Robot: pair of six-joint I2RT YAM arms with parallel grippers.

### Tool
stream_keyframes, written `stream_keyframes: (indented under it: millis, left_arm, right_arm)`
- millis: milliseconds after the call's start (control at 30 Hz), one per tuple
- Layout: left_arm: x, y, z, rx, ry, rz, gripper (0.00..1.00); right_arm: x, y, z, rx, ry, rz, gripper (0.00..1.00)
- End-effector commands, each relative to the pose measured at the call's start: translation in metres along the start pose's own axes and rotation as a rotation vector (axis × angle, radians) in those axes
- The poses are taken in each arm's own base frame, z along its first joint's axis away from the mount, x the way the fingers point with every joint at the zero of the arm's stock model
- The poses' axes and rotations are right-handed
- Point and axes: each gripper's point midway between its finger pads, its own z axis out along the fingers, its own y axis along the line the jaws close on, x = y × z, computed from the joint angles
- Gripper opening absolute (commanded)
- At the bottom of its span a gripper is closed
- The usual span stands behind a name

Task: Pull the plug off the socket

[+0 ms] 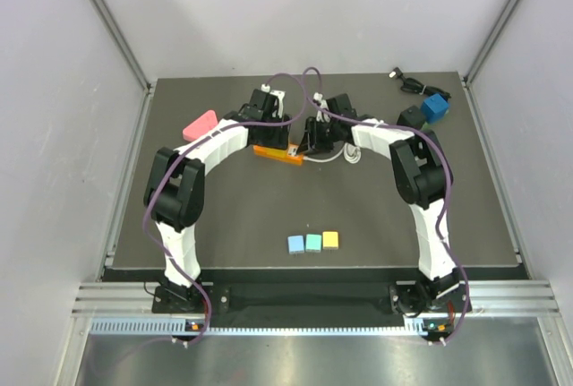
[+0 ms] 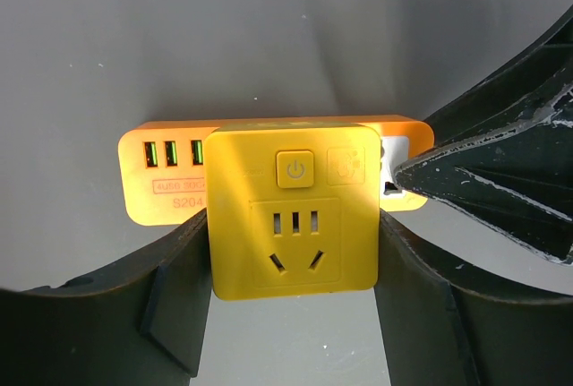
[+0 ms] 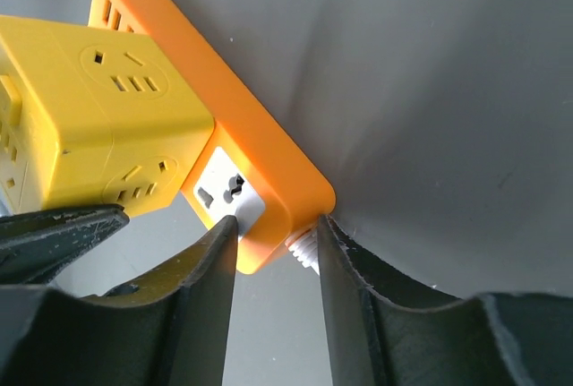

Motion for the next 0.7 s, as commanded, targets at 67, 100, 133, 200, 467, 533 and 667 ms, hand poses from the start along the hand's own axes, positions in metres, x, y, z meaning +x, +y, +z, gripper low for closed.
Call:
stream_keyframes:
  millis: [67, 100, 133, 200, 467, 533, 667]
  left_arm:
    - [-0.008, -0.019, -0.018, 0.061, -0.029, -0.031, 0.00]
    - [-0.011, -0.019, -0.019, 0.058, -0.036, -0.034, 0.00]
    - [-0.012, -0.020, -0.020, 0.058, -0.038, -0.043, 0.00]
    - [-0.013, -0.019, -0.020, 0.046, -0.033, -0.051, 0.00]
    - [-0.031, -0.050, -0.032, 0.208, -0.082, -0.096, 0.00]
    - [-0.030, -0.060, -0.036, 0.273, -0.095, -0.088, 0.00]
    - [-0.029, -0.070, -0.043, 0.334, -0.115, -0.112, 0.00]
  right_arm:
    - [0.009, -0.001, 0.017, 0.082, 0.006, -0.054, 0.38]
    - [0.014, -0.005, 0.018, 0.095, 0.014, -0.049, 0.37]
    - [0.015, -0.004, 0.018, 0.096, 0.016, -0.047, 0.37]
    - [0.021, -0.007, 0.019, 0.113, 0.020, -0.050, 0.38]
    - [0.036, -0.013, 0.022, 0.173, 0.075, -0.003, 0.35]
    - [0.038, -0.012, 0.022, 0.174, 0.084, 0.006, 0.35]
    - [0.039, -0.013, 0.021, 0.183, 0.096, 0.021, 0.34]
